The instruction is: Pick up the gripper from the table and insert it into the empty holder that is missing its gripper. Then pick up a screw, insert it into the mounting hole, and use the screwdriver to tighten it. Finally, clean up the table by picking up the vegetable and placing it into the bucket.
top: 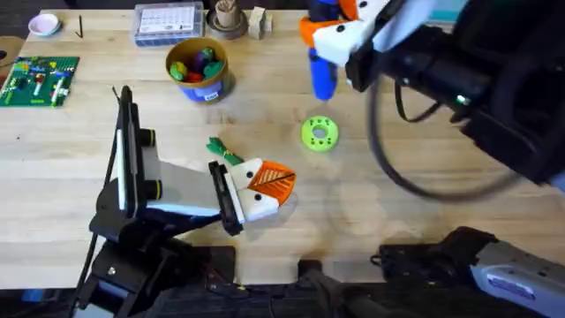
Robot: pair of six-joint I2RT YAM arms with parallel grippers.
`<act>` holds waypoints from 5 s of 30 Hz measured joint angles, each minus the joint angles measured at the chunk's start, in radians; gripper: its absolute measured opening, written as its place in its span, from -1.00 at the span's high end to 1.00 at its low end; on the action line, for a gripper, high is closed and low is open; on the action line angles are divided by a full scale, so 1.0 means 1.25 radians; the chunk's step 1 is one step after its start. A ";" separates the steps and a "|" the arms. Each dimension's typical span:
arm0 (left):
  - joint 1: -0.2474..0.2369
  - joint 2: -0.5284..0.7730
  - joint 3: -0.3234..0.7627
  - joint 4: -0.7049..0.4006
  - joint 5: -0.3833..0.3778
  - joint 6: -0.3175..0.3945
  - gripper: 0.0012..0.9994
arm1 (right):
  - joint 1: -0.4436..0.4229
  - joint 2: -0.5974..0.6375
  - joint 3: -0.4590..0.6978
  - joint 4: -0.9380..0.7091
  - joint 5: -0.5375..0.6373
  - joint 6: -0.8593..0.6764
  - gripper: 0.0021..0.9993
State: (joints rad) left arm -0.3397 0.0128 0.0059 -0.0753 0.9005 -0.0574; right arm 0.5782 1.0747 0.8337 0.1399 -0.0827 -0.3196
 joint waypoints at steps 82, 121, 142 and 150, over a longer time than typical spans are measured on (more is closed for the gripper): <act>0.000 0.000 0.000 0.000 -0.003 0.000 -0.98 | -0.225 0.108 0.192 -0.334 0.124 0.050 -0.59; 0.000 0.295 0.661 -0.705 -0.733 -0.198 -0.99 | -0.225 0.107 0.192 -0.337 -0.010 0.101 -0.59; 0.000 0.611 0.661 -0.769 -0.795 -0.634 -1.00 | -0.225 0.107 0.192 -0.337 -0.010 0.101 -0.59; -0.009 0.852 0.661 -0.736 -0.796 -0.702 -0.99 | -0.225 0.107 0.192 -0.337 -0.010 0.101 -0.59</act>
State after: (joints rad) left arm -0.3504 1.0779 0.8322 -0.9948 -0.0940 -0.9353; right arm 0.2970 1.2079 1.0737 -0.2816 -0.0952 -0.1932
